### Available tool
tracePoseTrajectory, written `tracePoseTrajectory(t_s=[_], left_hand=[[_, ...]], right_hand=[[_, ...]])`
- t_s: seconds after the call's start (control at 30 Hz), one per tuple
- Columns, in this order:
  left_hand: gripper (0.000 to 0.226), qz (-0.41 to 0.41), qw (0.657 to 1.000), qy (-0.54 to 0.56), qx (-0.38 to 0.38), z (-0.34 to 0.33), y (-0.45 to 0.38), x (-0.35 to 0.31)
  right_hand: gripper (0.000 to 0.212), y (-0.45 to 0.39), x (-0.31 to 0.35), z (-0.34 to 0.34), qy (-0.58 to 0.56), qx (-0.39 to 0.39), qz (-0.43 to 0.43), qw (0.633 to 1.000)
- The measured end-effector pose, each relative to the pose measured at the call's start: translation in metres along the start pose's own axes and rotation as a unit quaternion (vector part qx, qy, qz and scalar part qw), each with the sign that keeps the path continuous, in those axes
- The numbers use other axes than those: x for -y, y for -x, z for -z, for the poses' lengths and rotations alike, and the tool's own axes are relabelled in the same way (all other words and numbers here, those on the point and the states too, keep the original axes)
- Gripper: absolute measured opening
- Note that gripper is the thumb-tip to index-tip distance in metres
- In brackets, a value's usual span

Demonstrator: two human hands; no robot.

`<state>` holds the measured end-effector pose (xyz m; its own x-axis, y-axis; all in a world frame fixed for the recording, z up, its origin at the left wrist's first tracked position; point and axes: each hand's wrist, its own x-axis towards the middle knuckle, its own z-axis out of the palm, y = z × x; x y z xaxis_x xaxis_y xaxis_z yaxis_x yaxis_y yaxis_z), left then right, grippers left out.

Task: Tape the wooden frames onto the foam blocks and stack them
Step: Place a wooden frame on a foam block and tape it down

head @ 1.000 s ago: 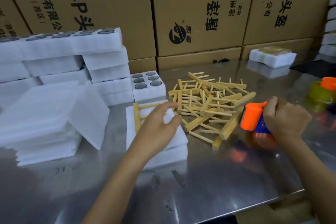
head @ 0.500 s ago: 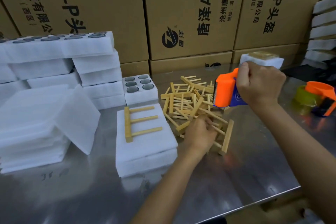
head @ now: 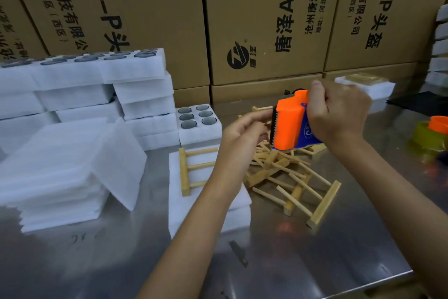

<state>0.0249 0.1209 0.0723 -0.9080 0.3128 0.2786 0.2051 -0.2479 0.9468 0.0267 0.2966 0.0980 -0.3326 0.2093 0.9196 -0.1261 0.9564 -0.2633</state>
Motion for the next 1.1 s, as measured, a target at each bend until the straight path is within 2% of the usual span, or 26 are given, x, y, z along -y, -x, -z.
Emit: tracePoseTrajectory(t_s=[0.3,0.5,0.6,0.67,0.77,0.87,0.97,1.03,1.1], left_hand=[[0.026,0.073,0.996,0.056,-0.001,0.034,0.005,-0.009],[0.023,0.117,0.993,-0.029,0.012,0.053,0.005,-0.003],[0.023,0.125,0.991,-0.036,0.007,0.062,0.006,-0.004],[0.028,0.126,0.99,-0.057,-0.015,0.067,0.006,-0.006],[0.022,0.108,0.989,-0.078,-0.06,0.07,0.005,-0.005],[0.019,0.107,0.988,-0.07,-0.092,0.072,0.004,-0.004],[0.022,0.127,0.987,-0.052,-0.082,0.073,0.005,-0.003],[0.027,0.123,0.985,-0.059,-0.102,0.073,0.004,-0.002],[0.029,0.107,0.981,-0.081,-0.142,0.072,0.002,-0.002]], right_hand=[[0.044,0.014,0.023,-0.016,-0.058,0.038,0.018,0.997],[0.043,0.021,0.036,-0.023,-0.068,0.069,0.019,0.995],[0.042,0.023,0.042,-0.025,-0.081,0.078,0.014,0.994],[0.043,0.024,0.045,-0.027,-0.088,0.092,0.007,0.992],[0.046,0.024,0.05,-0.034,-0.108,0.143,-0.013,0.984],[0.05,0.019,0.053,-0.042,-0.13,0.211,-0.06,0.967],[0.048,0.015,0.052,-0.047,-0.101,0.278,-0.079,0.952],[0.051,0.013,0.05,-0.052,-0.132,0.349,-0.141,0.917],[0.047,0.011,0.047,-0.057,-0.188,0.409,-0.225,0.864]])
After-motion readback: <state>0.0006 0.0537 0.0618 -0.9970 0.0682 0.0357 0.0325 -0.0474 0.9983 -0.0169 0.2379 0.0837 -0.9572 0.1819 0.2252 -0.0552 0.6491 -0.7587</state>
